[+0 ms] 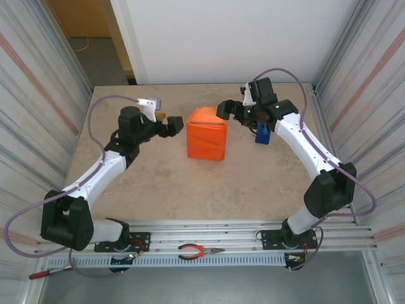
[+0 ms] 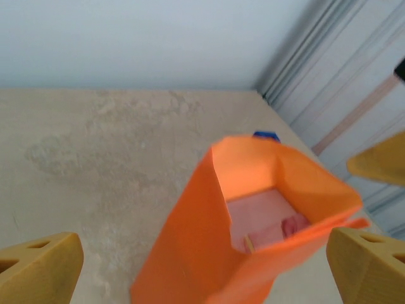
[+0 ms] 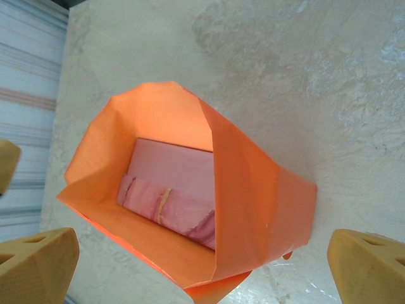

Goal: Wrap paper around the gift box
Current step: Place the gift box at the center of the table, then fold the wrapping paper for the gift box.

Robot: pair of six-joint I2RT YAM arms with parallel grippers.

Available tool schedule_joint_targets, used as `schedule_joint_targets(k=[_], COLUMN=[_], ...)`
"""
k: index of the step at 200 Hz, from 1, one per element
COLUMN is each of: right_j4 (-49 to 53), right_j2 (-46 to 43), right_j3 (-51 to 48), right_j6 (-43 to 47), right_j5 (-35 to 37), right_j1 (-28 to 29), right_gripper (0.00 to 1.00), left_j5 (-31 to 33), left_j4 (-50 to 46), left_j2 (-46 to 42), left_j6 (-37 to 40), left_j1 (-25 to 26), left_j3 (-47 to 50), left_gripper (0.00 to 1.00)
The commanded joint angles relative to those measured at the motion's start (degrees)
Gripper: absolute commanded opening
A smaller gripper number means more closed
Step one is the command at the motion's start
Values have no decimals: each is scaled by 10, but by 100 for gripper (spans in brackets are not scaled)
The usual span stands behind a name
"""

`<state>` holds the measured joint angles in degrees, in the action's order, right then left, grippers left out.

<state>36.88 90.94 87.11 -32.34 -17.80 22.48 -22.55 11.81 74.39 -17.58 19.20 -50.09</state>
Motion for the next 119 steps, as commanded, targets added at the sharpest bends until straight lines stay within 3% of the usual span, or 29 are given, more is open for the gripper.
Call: schedule_joint_targets(k=[1, 54, 119], right_j4=[-7, -88, -111], right_j2=[1, -26, -11], right_j3=[-5, -78, -86], right_j6=[17, 3, -13], right_j5=[-1, -19, -45], right_j1=[-2, -9, -20], right_gripper=[100, 99, 98], left_j5=[38, 116, 137], left_j4=[10, 24, 41], left_j2=[-29, 15, 91], left_j6=[34, 70, 98], left_j1=[35, 114, 121], left_j3=[40, 59, 6], left_gripper=[99, 99, 99])
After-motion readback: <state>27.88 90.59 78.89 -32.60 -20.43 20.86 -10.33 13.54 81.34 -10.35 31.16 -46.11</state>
